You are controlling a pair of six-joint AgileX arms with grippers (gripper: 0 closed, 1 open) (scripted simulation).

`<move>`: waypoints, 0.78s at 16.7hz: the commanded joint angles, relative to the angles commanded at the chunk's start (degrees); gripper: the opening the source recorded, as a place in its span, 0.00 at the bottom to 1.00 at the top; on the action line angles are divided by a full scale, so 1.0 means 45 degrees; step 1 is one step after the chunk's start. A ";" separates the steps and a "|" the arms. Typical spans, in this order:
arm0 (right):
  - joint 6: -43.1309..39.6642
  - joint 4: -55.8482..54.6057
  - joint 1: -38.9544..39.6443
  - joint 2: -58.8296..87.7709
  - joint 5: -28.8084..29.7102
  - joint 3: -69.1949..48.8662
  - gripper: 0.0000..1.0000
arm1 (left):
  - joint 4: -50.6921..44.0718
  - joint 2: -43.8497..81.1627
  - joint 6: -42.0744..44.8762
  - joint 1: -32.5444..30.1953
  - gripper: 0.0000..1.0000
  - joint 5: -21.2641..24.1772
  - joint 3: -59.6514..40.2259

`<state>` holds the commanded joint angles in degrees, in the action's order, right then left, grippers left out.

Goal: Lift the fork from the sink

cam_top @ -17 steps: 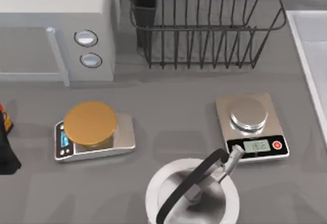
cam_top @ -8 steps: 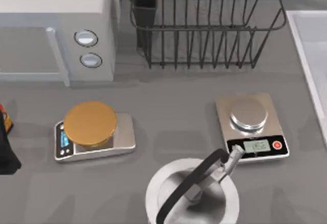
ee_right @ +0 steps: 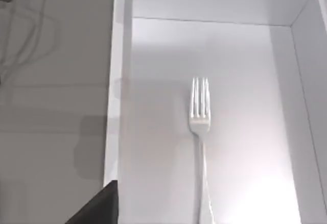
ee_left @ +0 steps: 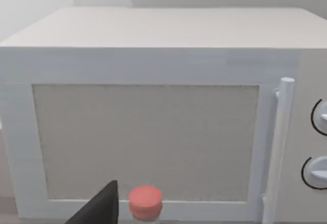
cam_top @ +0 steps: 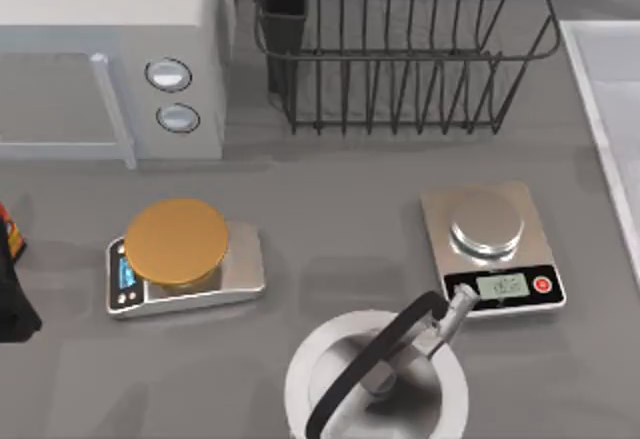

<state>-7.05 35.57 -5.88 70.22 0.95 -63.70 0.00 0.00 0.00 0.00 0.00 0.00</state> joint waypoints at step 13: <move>-0.0678 0.7894 -0.1143 1.4456 -0.0111 -1.2659 1.00 | 0.0000 0.0000 0.0000 0.0000 1.00 0.0000 0.0000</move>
<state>-10.10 71.10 -11.02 135.27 0.45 -120.67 0.00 0.00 0.00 0.00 0.00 0.00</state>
